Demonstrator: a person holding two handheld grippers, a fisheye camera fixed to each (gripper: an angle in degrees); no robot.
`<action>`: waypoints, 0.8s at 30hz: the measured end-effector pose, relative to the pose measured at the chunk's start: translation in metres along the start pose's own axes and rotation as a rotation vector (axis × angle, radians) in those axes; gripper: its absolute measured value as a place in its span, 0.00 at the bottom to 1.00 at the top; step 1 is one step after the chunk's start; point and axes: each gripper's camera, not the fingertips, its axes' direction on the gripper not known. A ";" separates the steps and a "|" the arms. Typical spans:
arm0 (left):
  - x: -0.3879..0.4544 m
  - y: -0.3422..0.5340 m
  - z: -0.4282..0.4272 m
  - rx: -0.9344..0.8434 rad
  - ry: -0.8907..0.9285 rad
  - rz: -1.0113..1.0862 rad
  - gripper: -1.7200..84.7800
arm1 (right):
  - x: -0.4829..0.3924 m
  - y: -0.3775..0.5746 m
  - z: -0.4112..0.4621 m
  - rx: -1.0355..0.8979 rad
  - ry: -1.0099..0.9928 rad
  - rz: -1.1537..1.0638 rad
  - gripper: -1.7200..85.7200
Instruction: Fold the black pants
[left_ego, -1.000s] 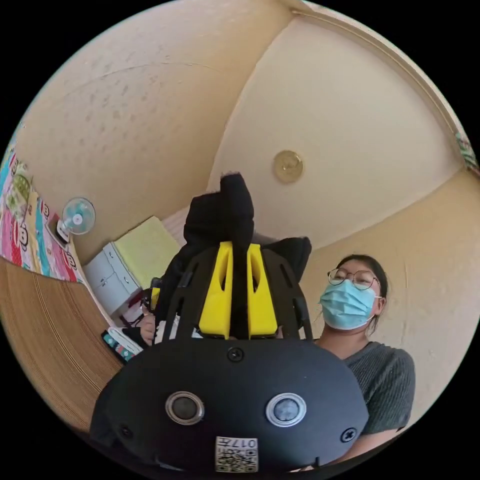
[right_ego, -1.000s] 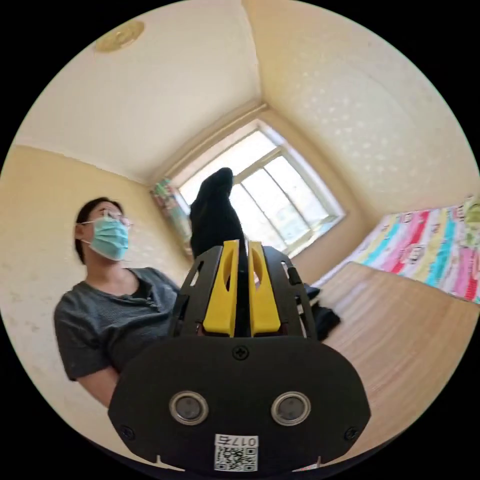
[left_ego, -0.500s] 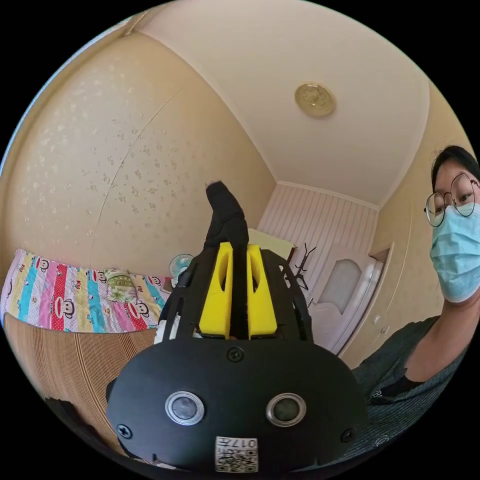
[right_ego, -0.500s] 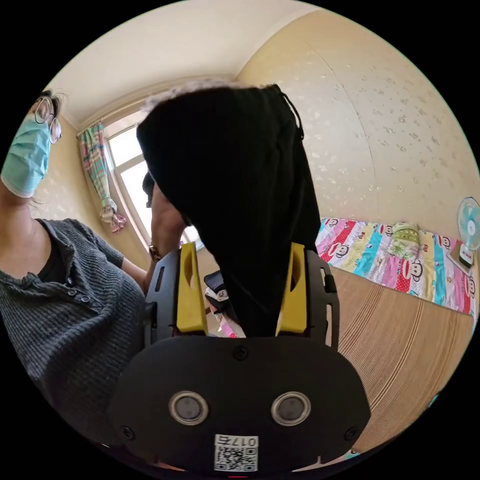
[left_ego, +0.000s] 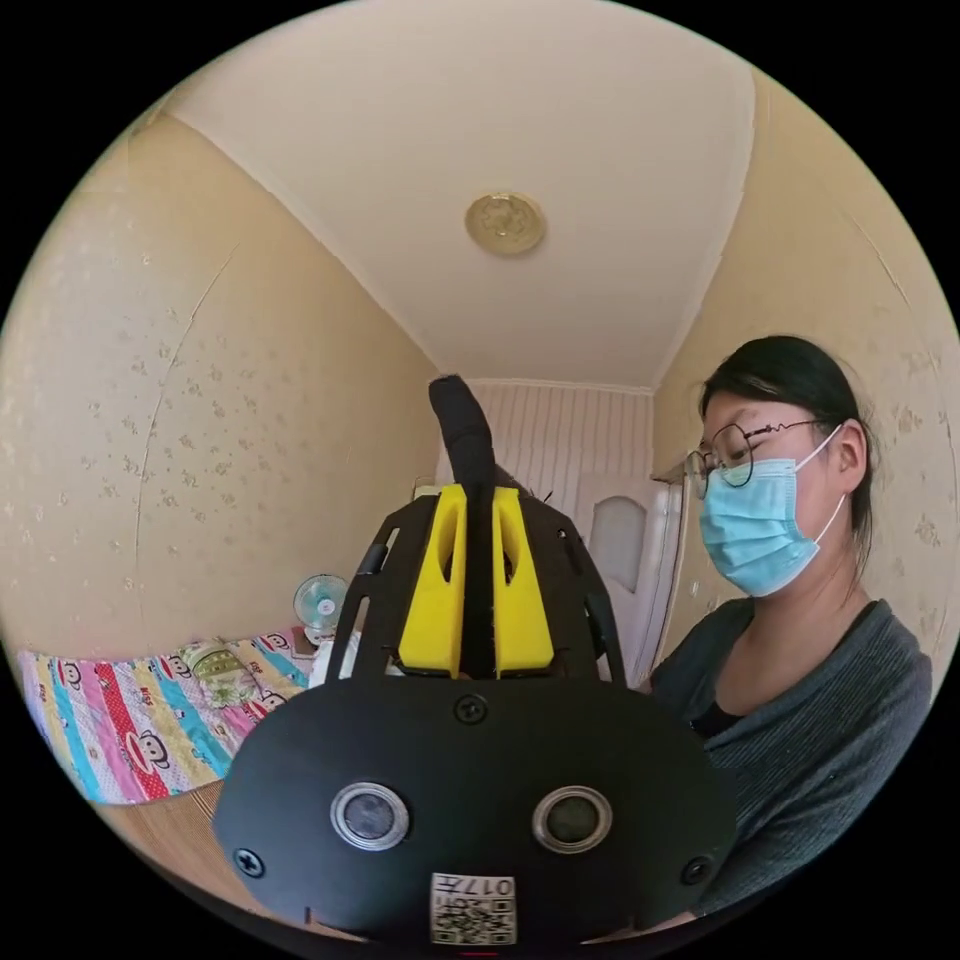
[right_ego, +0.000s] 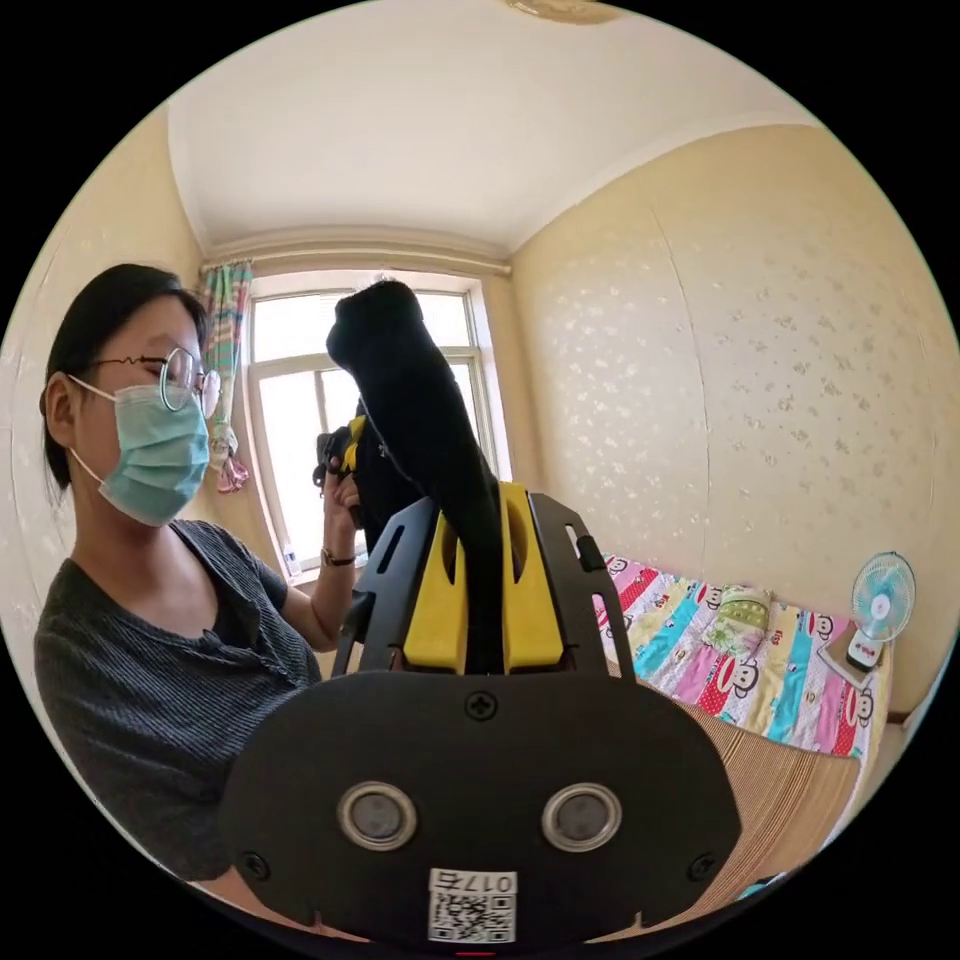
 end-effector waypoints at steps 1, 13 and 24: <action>0.001 -0.014 -0.002 0.017 0.002 0.019 0.07 | -0.001 -0.021 -0.006 0.000 -0.002 -0.008 0.10; -0.231 0.011 0.105 -0.069 -0.177 -0.360 0.07 | 0.282 -0.062 0.046 -0.300 0.223 0.389 0.10; -0.579 0.264 0.213 -0.476 -0.665 -0.757 0.13 | 0.646 0.164 0.100 -0.524 0.440 0.833 0.12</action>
